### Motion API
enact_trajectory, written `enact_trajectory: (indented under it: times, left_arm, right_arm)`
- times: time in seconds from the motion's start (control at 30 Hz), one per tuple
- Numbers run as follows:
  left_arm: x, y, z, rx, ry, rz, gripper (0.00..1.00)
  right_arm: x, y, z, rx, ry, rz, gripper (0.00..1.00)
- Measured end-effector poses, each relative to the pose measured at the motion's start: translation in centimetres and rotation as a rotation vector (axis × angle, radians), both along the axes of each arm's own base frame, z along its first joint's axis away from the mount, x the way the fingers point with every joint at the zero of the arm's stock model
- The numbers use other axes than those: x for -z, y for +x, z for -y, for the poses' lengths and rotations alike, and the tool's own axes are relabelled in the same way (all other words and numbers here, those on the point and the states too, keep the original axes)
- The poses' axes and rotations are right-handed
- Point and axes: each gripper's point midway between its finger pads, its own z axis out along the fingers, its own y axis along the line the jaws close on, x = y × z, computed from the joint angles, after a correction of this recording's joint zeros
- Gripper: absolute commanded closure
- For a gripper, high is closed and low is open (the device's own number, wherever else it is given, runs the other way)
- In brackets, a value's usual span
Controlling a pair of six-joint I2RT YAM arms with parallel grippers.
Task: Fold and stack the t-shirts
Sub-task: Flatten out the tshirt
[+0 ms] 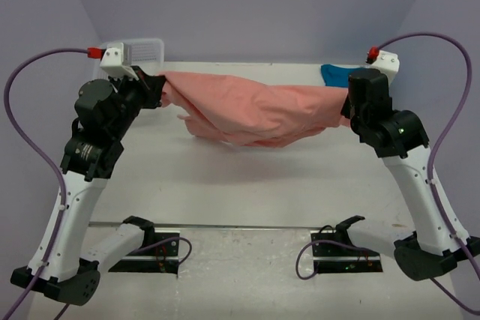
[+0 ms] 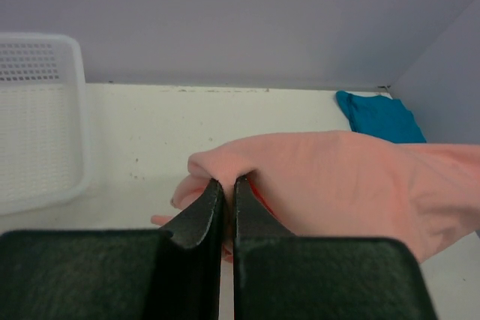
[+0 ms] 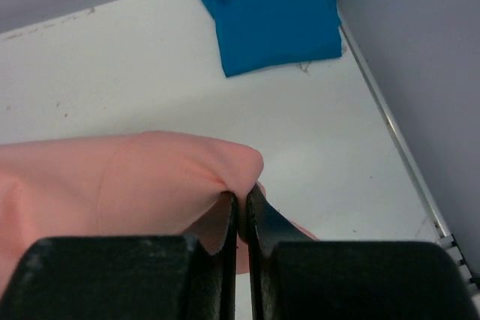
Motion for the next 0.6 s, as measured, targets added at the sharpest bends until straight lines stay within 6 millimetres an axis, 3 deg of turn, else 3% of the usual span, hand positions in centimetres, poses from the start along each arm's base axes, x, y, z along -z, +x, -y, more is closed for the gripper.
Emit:
enact_trajectory:
  times: [0.4, 0.6]
  left_arm:
    - [-0.4, -4.1, -2.1, -0.039, 0.028, 0.008, 1.0]
    - [-1.0, -6.8, -2.6, -0.022, 0.022, 0.021, 1.0]
  right_arm:
    - [-8.0, -4.1, 5.1, 0.16, -0.026, 0.23, 1.0]
    - [-9.0, -5.5, 5.9, 0.169, -0.019, 0.268, 1.0]
